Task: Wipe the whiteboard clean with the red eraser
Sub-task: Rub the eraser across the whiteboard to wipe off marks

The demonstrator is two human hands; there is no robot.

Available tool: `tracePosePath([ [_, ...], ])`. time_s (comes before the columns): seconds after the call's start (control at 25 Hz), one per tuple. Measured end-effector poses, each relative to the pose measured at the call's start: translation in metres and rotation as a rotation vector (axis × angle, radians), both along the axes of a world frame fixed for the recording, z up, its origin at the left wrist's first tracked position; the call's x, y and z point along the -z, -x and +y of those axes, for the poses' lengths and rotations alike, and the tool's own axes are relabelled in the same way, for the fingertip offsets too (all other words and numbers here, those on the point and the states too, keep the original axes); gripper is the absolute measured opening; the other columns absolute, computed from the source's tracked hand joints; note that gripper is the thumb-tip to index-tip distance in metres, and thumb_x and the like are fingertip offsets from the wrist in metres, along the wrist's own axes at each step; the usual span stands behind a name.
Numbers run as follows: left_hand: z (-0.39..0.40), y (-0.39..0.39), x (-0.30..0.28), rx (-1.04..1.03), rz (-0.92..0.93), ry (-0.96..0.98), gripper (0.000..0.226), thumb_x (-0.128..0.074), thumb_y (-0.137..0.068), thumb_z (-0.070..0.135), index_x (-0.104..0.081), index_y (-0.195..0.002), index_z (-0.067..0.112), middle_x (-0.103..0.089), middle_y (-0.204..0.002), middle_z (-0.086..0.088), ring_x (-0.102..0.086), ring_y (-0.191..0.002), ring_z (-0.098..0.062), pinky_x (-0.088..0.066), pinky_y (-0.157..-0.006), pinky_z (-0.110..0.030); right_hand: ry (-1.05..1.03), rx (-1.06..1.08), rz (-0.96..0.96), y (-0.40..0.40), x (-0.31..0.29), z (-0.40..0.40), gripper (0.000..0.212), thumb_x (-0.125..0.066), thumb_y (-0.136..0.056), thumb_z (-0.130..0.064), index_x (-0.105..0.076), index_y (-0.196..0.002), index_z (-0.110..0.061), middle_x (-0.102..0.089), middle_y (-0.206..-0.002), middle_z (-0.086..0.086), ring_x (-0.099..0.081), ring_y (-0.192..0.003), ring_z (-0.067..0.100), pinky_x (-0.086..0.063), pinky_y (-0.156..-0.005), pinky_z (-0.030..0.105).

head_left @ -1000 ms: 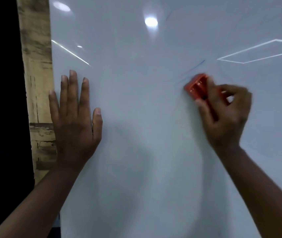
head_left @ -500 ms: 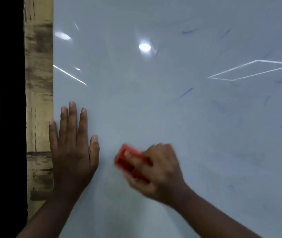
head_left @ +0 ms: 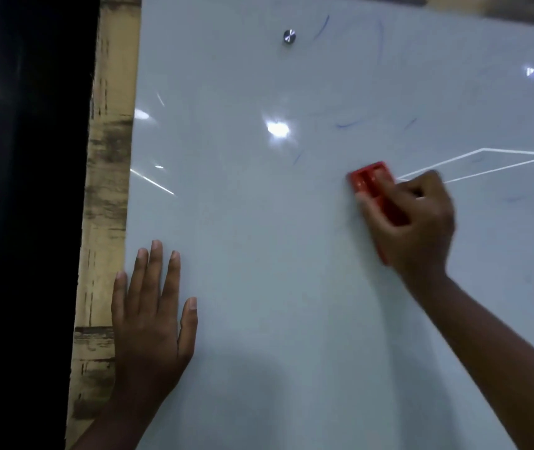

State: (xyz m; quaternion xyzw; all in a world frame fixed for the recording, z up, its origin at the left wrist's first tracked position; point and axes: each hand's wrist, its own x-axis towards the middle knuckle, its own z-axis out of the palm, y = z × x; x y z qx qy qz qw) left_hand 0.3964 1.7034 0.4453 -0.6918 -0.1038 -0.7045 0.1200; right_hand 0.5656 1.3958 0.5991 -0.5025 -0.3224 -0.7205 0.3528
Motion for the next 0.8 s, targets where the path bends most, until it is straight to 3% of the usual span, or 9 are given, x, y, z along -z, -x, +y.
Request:
tracePosePath([
  [0.12,-0.003,0.000,-0.001,0.005,-0.005,-0.005,0.064,-0.041,-0.104,0.032,-0.039,-0.160,0.002,-0.029,-0.172,-0.019,-0.027,-0.159,-0.038,-0.021,-0.127,-0.060,-0.220,-0.086,0.176,-0.012,-0.020,-0.017,0.042,-0.075,-0.094,-0.045,-0.077,-0.122,-0.014,-0.052,-0.099,0.003,-0.055,-0.087,0.022,-0.054,-0.076,0.045],
  [0.24,-0.010,0.005,-0.014,0.086,-0.058,0.009,0.063,-0.045,-0.100,0.032,-0.046,-0.155,0.001,-0.037,-0.167,-0.019,-0.033,-0.155,-0.038,-0.020,-0.125,-0.053,-0.194,-0.115,0.193,0.001,-0.011,0.005,0.035,-0.074,-0.092,-0.040,-0.075,-0.116,-0.014,-0.057,-0.112,0.008,-0.058,-0.099,0.028,-0.055,-0.079,0.049],
  [0.36,-0.016,0.010,-0.069,0.142,-0.124,-0.078,0.062,-0.049,-0.101,0.029,-0.044,-0.155,-0.001,-0.040,-0.164,-0.020,-0.036,-0.152,-0.038,-0.024,-0.123,-0.049,0.037,-0.048,0.122,0.033,0.014,0.044,0.030,-0.078,-0.089,-0.044,-0.075,-0.110,-0.023,-0.061,-0.110,0.004,-0.056,-0.094,0.026,-0.049,-0.074,0.042],
  [0.52,-0.014,0.006,-0.162,0.152,-0.179,-0.138,0.062,-0.047,-0.106,0.028,-0.036,-0.161,0.002,-0.033,-0.170,-0.018,-0.027,-0.159,-0.034,-0.022,-0.127,-0.049,0.444,0.055,-0.220,0.068,0.054,0.092,0.030,-0.071,-0.093,-0.049,-0.078,-0.109,-0.024,-0.068,-0.106,0.005,-0.058,-0.082,0.028,-0.041,-0.073,0.041],
  [0.6,-0.006,-0.001,-0.181,0.151,-0.168,-0.097,0.064,-0.044,-0.107,0.030,-0.031,-0.164,0.005,-0.026,-0.173,-0.015,-0.020,-0.162,-0.032,-0.020,-0.130,-0.052,0.514,0.094,-0.295,0.069,0.046,0.098,0.032,-0.067,-0.096,-0.050,-0.078,-0.109,-0.023,-0.069,-0.106,0.003,-0.059,-0.081,0.027,-0.041,-0.072,0.041],
  [0.8,0.009,-0.015,-0.182,0.054,-0.103,-0.113,0.063,-0.038,-0.109,0.037,-0.034,-0.164,0.006,-0.023,-0.175,-0.014,-0.018,-0.163,-0.028,-0.015,-0.131,-0.056,0.229,0.122,-0.248,0.034,-0.048,0.064,0.030,-0.070,-0.095,-0.052,-0.079,-0.110,-0.028,-0.068,-0.104,0.003,-0.060,-0.083,0.029,-0.039,-0.075,0.042],
])
